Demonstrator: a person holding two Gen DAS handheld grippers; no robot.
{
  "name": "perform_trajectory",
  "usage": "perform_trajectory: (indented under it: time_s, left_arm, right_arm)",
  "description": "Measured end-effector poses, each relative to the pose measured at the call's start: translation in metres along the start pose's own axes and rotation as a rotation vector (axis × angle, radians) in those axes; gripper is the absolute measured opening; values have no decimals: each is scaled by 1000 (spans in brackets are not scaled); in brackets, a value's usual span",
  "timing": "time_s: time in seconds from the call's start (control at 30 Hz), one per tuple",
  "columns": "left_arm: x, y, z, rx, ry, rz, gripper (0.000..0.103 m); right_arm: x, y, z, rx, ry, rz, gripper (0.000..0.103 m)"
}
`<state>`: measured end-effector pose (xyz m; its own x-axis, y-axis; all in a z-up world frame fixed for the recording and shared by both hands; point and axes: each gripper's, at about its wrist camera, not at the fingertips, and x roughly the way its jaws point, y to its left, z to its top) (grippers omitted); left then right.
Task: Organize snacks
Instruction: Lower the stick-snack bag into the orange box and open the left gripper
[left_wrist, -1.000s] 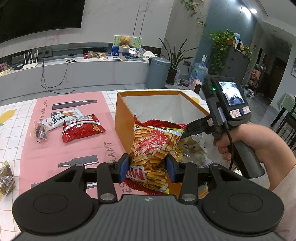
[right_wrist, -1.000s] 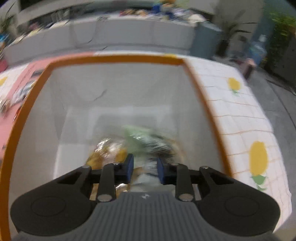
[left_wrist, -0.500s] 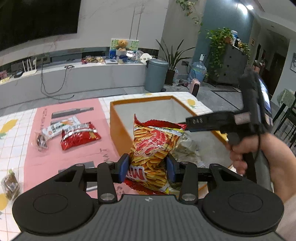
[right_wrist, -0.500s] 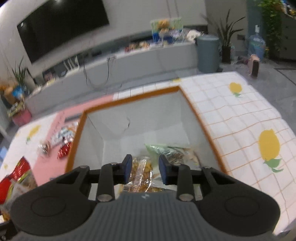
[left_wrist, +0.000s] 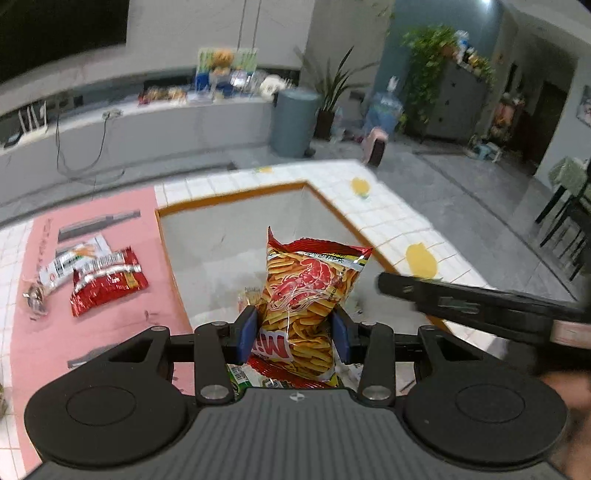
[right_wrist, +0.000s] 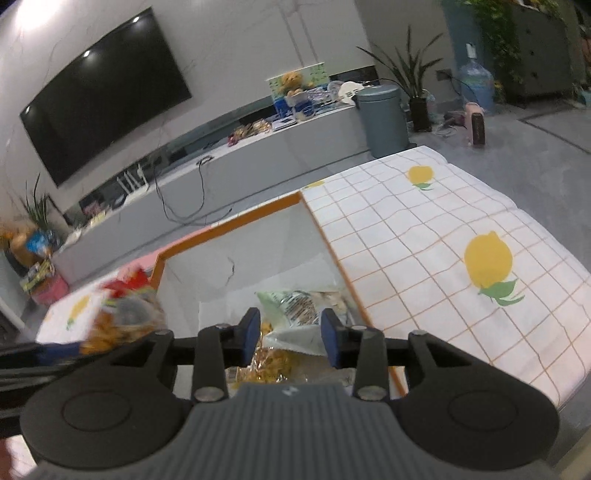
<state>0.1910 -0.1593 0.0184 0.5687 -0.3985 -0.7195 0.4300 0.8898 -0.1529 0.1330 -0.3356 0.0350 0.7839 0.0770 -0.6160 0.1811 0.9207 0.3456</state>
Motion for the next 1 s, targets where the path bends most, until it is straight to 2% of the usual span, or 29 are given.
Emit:
perform_trajectory:
  time_s: [0.27,0.43,0.63,0.73,0.8,0.87,0.9,0.93,1.0]
  left_arm:
    - [63,11,7,-66,135,55,48]
    - [84,14,-2,-50,200,122,47]
    - [83,1,-3,-8,190,168,48]
    - [78,-8,-1,48,153,245,49]
    - [75,-15,-4,121,131,297,50]
    - [70,-20,-6,160,118,318,56]
    - [68,-22,-7,168,109,317,62]
    - [64,-22,-7,169,96,319,74]
    - [55,-22,-6,159,56,321,84]
  right_arm:
    - [-2,-16,6,63,-21,25,37]
    - [0,-23,7,96,-17,32,38]
    - [-1,-24,7,103,-22,48,38]
    - [-1,-24,7,110,-23,48,38]
    - [-1,-25,7,115,-24,49,38]
    - [-1,-25,8,117,-24,48,38]
    - [-2,-25,8,119,-25,48,38]
    - [-2,-25,8,122,-26,48,38]
    - [-2,-25,8,122,-26,51,39]
